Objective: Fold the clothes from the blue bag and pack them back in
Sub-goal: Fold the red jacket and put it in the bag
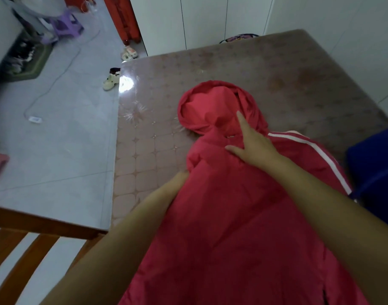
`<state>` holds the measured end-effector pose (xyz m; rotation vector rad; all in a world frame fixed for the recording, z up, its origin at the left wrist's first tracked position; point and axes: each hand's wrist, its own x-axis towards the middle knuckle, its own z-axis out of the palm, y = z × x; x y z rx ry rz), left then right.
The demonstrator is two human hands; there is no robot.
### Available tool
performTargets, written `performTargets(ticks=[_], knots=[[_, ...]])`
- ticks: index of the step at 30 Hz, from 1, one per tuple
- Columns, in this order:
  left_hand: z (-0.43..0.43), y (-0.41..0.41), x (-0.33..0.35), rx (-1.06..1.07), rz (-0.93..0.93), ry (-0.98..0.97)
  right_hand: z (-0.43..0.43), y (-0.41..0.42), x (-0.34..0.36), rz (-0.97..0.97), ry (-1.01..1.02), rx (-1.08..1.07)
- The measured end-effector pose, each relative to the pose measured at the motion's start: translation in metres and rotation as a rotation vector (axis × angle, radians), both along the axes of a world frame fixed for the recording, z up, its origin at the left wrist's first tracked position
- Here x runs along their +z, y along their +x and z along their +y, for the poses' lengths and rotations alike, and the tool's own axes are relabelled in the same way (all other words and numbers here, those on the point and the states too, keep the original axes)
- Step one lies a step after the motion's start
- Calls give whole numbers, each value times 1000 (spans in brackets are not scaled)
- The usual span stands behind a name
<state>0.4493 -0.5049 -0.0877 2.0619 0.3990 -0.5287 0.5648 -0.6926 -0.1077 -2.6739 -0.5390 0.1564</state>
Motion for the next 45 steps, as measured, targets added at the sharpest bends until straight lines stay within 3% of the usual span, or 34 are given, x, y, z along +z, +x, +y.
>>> performTargets(ticks=[2, 4, 6, 9, 14, 17, 22, 25, 28, 32, 37, 41, 45], knots=[[-9, -7, 1, -17, 140, 3, -5, -3, -18, 91, -61, 22], [-6, -9, -2, -32, 120, 39, -12, -6, -34, 68, -165, 44], [18, -6, 0, 103, 27, 92, -18, -7, -44, 29, -181, 41], [73, 4, 9, 310, -181, 356, -18, -4, -46, 20, -144, 4], [98, 38, 50, 31, -543, 692, -11, 11, -47, 61, -134, -59], [104, 59, 62, -34, -595, 814, -12, 25, -49, 44, -166, -83], [143, 40, 23, 14, -319, 741, -8, 16, -42, -64, -80, -108], [148, -18, -7, 39, -350, 672, -15, -28, -34, -168, 68, -100], [145, -83, -28, 49, -298, 505, -34, -106, -33, -99, 147, -114], [142, -154, -41, 219, -235, 375, -64, -226, -36, 0, 114, -191], [139, -198, -39, 327, -211, 255, -65, -345, -23, -1, 129, -467], [142, -228, -31, 221, -88, 243, -40, -396, -18, 234, 102, -681], [147, -245, -7, 189, -143, 237, -56, -400, 1, 37, 42, -718]])
